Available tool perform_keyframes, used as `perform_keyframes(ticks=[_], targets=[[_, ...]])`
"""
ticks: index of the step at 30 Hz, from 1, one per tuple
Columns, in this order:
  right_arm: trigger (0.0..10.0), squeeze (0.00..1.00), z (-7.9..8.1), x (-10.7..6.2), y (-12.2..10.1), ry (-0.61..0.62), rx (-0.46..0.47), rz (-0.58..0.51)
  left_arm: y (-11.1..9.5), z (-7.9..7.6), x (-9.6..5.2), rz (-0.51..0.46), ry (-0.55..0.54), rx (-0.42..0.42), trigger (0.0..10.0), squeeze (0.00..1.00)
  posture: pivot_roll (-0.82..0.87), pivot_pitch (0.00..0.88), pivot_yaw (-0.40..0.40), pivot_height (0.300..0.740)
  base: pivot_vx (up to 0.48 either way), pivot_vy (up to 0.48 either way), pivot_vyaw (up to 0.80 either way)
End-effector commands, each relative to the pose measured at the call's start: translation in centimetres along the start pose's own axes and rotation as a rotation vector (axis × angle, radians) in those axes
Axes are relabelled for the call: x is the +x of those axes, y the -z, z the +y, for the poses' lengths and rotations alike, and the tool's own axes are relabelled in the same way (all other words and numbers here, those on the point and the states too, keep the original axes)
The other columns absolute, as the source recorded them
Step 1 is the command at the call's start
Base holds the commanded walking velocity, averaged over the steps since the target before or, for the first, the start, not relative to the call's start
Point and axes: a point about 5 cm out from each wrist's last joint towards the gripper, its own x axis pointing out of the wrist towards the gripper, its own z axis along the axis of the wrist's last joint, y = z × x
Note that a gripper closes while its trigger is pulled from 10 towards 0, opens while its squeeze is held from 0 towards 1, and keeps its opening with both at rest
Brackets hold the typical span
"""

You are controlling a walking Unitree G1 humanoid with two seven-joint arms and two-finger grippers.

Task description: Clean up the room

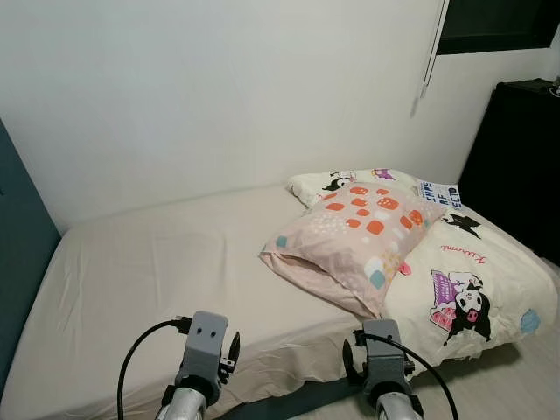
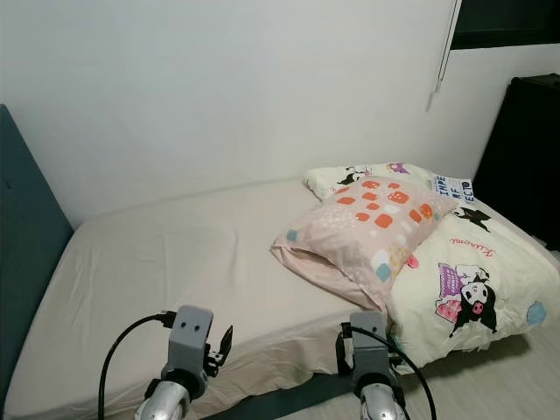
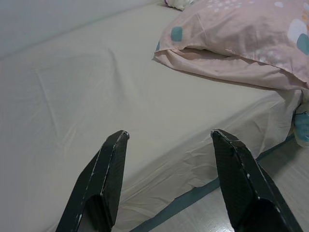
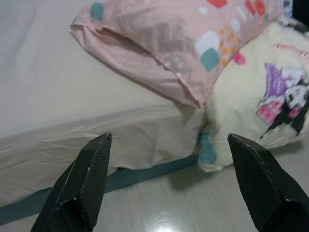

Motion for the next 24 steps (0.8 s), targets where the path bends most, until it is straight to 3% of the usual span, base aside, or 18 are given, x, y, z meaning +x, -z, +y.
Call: perform_keyframes(ticks=[1, 4, 7, 10, 24], targets=[[10.0, 0.0, 0.03, -0.16, 0.2, 0.003, 0.023, 0.013, 0.1, 0.16, -0.22, 0.008, -0.003, 0.012, 10.0, 0.0, -0.02, 0.019, 0.013, 0.74, 0.0, 0.0, 0.0], [10.0, 0.0, 0.38, -0.12, 0.12, -0.023, 0.018, 0.006, 0.09, 0.16, -0.21, 0.008, -0.003, 0.012, 10.0, 0.0, -0.02, 0.019, 0.013, 0.74, 0.0, 0.0, 0.0], [10.0, 0.0, 0.91, -0.01, 0.16, -0.048, -0.084, -0.003, 0.07, 0.18, -0.17, 0.008, -0.004, 0.013, 10.0, 0.0, -0.02, 0.019, 0.013, 0.74, 0.0, 0.0, 0.0], [10.0, 0.0, 0.87, 0.0, 0.12, -0.036, -0.104, -0.007, 0.11, 0.21, -0.17, 0.01, -0.004, 0.015, 10.0, 0.0, -0.02, 0.016, 0.014, 0.74, 0.0, 0.0, 0.0], [10.0, 0.0, 0.54, 0.04, 0.16, -0.021, -0.112, -0.006, 0.17, 0.13, -0.15, 0.011, 0.001, 0.015, 10.0, 0.0, -0.03, 0.006, 0.014, 0.74, 0.0, 0.0, 0.0]])
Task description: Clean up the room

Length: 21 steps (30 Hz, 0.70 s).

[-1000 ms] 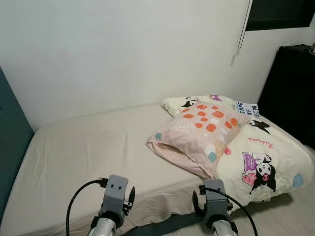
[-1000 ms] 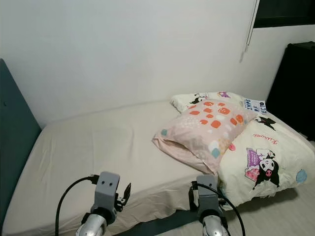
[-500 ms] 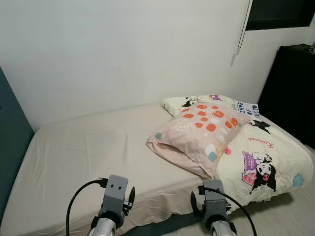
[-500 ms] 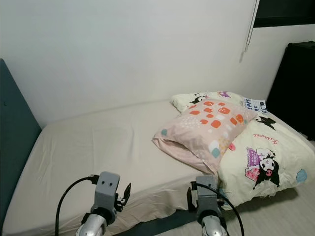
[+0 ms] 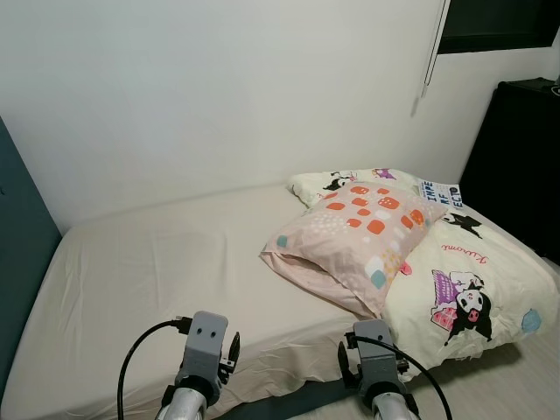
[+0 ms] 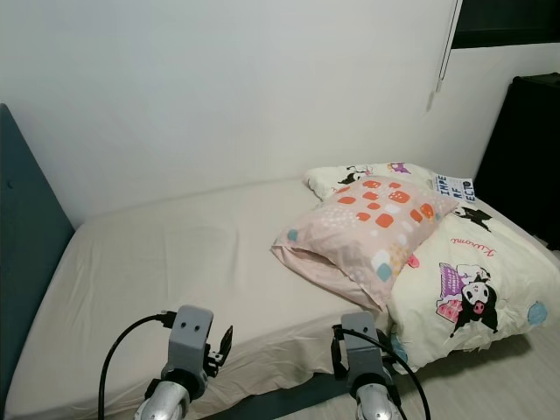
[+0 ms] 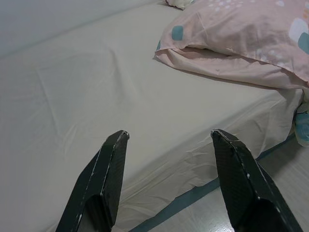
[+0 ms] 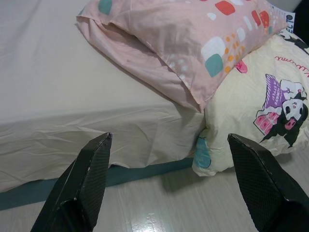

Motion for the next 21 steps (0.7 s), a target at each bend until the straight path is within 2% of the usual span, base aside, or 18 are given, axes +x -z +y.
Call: perform_keyframes(ticks=[1, 14, 21], targets=[[10.0, 0.0, -0.1, 0.0, 0.26, -0.004, -0.003, 0.011, 0.2, 0.1, -0.16, 0.01, 0.003, 0.015, 10.0, 0.0, -0.03, 0.001, 0.015, 0.74, 0.0, 0.0, 0.0], [10.0, 0.0, -0.47, 0.02, 0.46, 0.019, -0.008, 0.031, 0.24, 0.11, -0.14, 0.01, 0.009, 0.019, 10.0, 0.0, -0.04, 0.0, 0.017, 0.74, 0.0, 0.0, 0.0], [10.0, 0.0, -0.25, 0.02, 0.37, 0.0, 0.022, 0.025, 0.23, 0.12, -0.12, 0.01, 0.012, 0.02, 10.0, 0.0, -0.04, 0.0, 0.019, 0.74, 0.0, 0.0, 0.0]])
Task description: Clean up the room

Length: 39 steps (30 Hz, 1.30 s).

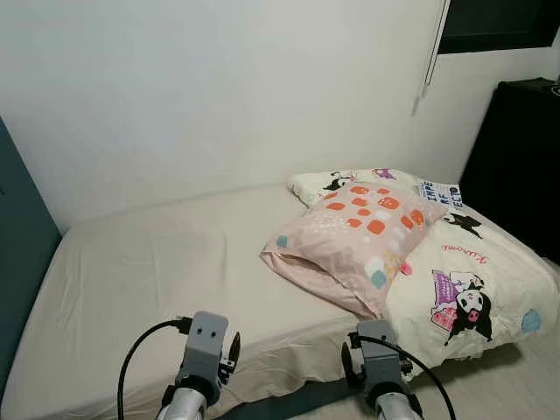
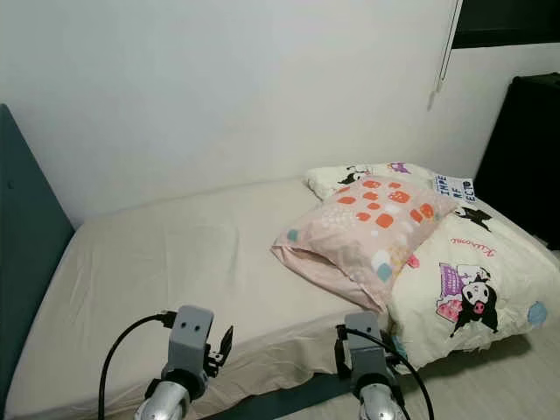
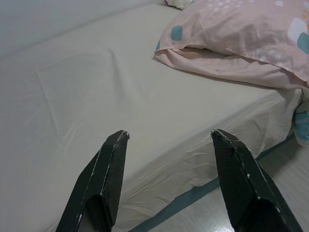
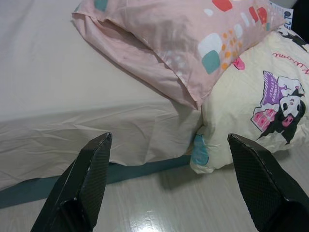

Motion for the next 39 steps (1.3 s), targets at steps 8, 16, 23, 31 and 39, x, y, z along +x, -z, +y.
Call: perform_keyframes(ticks=[8, 16, 23, 31, 39], targets=[[10.0, 0.0, 0.18, -0.09, 0.26, -0.008, -0.007, 0.008, 0.26, 0.13, -0.17, 0.012, 0.008, 0.02, 10.0, 0.0, -0.04, 0.0, 0.019, 0.74, 0.0, 0.0, 0.0], [10.0, 0.0, 0.01, -0.12, 0.33, 0.0, 0.018, 0.017, 0.26, 0.13, -0.19, 0.013, 0.009, 0.019, 10.0, 0.0, -0.04, 0.003, 0.02, 0.74, 0.0, 0.0, 0.0], [10.0, 0.0, -0.04, -0.15, 0.35, 0.004, 0.002, 0.016, 0.27, 0.11, -0.2, 0.014, 0.008, 0.018, 10.0, 0.0, -0.04, 0.007, 0.02, 0.74, 0.0, 0.0, 0.0], [10.0, 0.0, -0.03, -0.17, 0.4, 0.003, 0.012, 0.02, 0.24, 0.09, -0.19, 0.013, 0.006, 0.017, 10.0, 0.0, -0.04, 0.014, 0.019, 0.74, 0.0, 0.0, 0.0], [10.0, 0.0, -0.03, -0.15, 0.37, 0.006, 0.008, 0.022, 0.14, 0.09, -0.08, 0.013, 0.002, 0.015, 10.0, 0.0, -0.03, 0.023, 0.02, 0.74, 0.0, 0.0, 0.0]])
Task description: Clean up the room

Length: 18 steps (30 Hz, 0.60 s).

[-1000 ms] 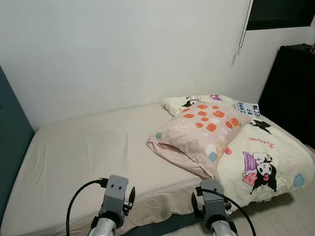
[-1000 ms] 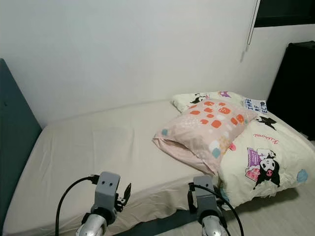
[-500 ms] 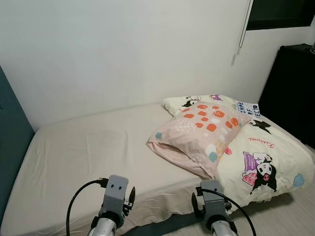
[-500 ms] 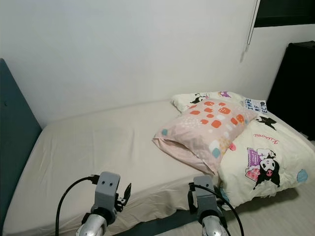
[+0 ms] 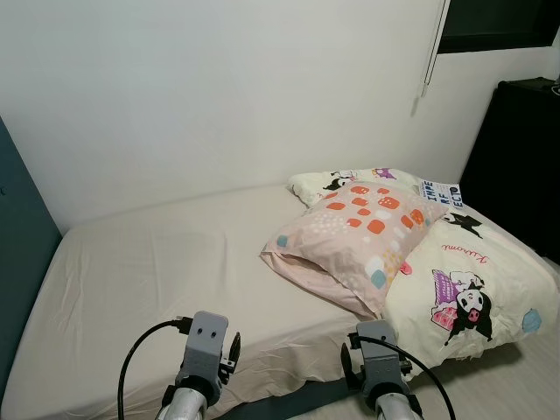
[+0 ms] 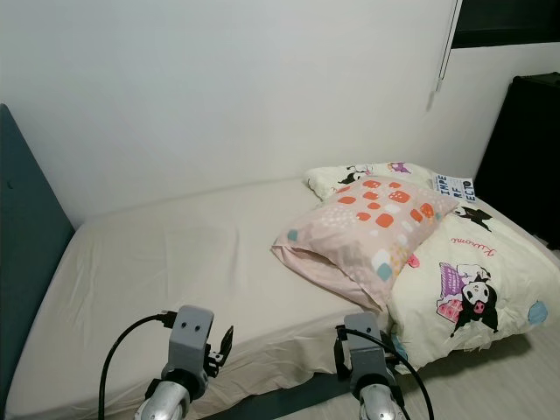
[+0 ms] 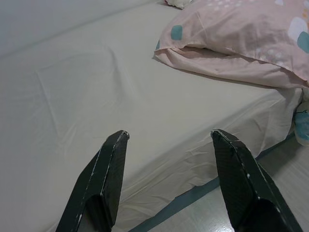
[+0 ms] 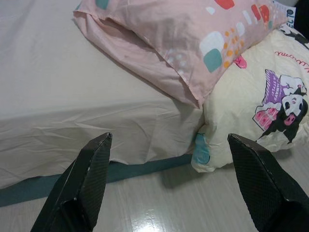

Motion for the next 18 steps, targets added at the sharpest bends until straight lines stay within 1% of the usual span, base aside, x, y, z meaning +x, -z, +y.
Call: perform_keyframes(ticks=[1, 18], targets=[[10.0, 0.0, 0.02, -0.12, 0.28, 0.008, 0.002, 0.016, 0.12, 0.11, -0.05, 0.012, 0.001, 0.014, 10.0, 0.0, -0.03, 0.023, 0.02, 0.74, 0.0, 0.0, 0.0], [10.0, 0.0, 0.06, -0.08, 0.28, 0.009, -0.007, 0.014, 0.13, 0.09, -0.08, 0.014, -0.001, 0.012, 10.0, 0.0, -0.03, 0.027, 0.019, 0.74, 0.0, 0.0, 0.0]])
